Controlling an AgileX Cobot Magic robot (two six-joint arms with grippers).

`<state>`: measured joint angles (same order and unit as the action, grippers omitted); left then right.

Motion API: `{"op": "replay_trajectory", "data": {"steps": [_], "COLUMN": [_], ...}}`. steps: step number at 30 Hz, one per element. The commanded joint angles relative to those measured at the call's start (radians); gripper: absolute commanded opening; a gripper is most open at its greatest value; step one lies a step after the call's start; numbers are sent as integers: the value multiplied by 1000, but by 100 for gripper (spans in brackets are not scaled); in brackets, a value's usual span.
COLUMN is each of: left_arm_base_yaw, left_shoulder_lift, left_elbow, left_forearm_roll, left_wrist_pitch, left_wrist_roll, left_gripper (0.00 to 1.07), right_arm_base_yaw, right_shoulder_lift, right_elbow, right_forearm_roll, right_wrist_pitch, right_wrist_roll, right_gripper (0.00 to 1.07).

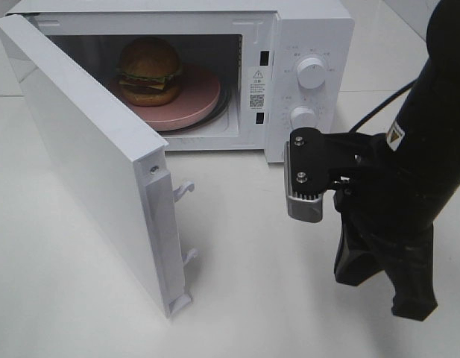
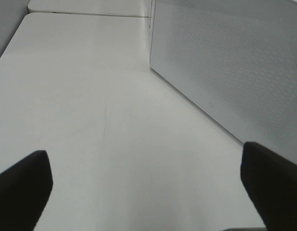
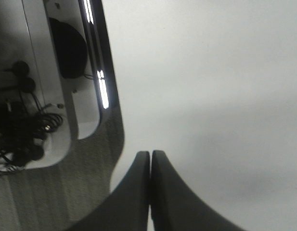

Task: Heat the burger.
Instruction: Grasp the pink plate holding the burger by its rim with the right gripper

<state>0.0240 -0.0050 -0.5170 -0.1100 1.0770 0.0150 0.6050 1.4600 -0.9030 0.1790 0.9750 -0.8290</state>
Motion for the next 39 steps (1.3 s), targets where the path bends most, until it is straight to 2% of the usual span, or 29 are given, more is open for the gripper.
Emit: {"op": "replay_trajectory", "data": {"steps": [1, 7, 11, 18, 20, 21, 22, 23, 24, 25, 26, 27, 28, 29, 30, 31, 32, 33, 39], "left_arm_base_yaw": [1, 1, 1, 1, 1, 1, 1, 1, 1, 1, 1, 1, 1, 1, 1, 1, 1, 1, 1], "left_shoulder_lift": [-6, -6, -6, -6, -6, -6, -6, -6, -6, -6, -6, -6, -6, -6, -6, -6, -6, -6, -6], "left_elbow": [1, 1, 1, 1, 1, 1, 1, 1, 1, 1, 1, 1, 1, 1, 1, 1, 1, 1, 1], "left_forearm_roll": [0, 0, 0, 0, 0, 0, 0, 0, 0, 0, 0, 0, 0, 0, 0, 0, 0, 0, 0], "left_wrist_pitch": [-7, -7, -7, -7, -7, -7, -7, -7, -7, -7, -7, -7, -7, -7, -7, -7, -7, -7, -7], "left_wrist_roll": [2, 2, 2, 2, 2, 2, 2, 2, 2, 2, 2, 2, 2, 2, 2, 2, 2, 2, 2], "left_gripper": [101, 101, 101, 101, 101, 101, 101, 101, 101, 101, 101, 101, 101, 101, 101, 101, 101, 101, 101], "right_arm_base_yaw": [2, 2, 2, 2, 2, 2, 2, 2, 2, 2, 2, 2, 2, 2, 2, 2, 2, 2, 2], "right_shoulder_lift": [-8, -8, -8, -8, -8, -8, -8, -8, -8, -8, -8, -8, -8, -5, -5, -5, 0, 5, 60], "right_elbow": [-46, -111, -132, -141, -141, -141, -141, -141, -141, -141, -141, -141, -141, -141, -141, -141, -141, -144, -186], "right_forearm_roll": [-56, -139, -142, -187, -222, -222, -233, -233, -239, -239, -238, -235, -235, -222, -219, -219, -220, -220, -223], "right_wrist_pitch": [24, 10, -2, -79, -145, -145, -179, -179, -213, -213, -224, -238, -238, -263, -284, -284, -318, -334, -355], "right_wrist_roll": [-120, -387, -529, -607, -605, -605, -603, -603, -590, -590, -574, -525, -525, -484, -466, -466, -449, -446, -444], "right_gripper": [1, 3, 5, 11, 21, 21, 32, 32, 46, 46, 53, 67, 67, 80, 85, 85, 91, 92, 90]}}
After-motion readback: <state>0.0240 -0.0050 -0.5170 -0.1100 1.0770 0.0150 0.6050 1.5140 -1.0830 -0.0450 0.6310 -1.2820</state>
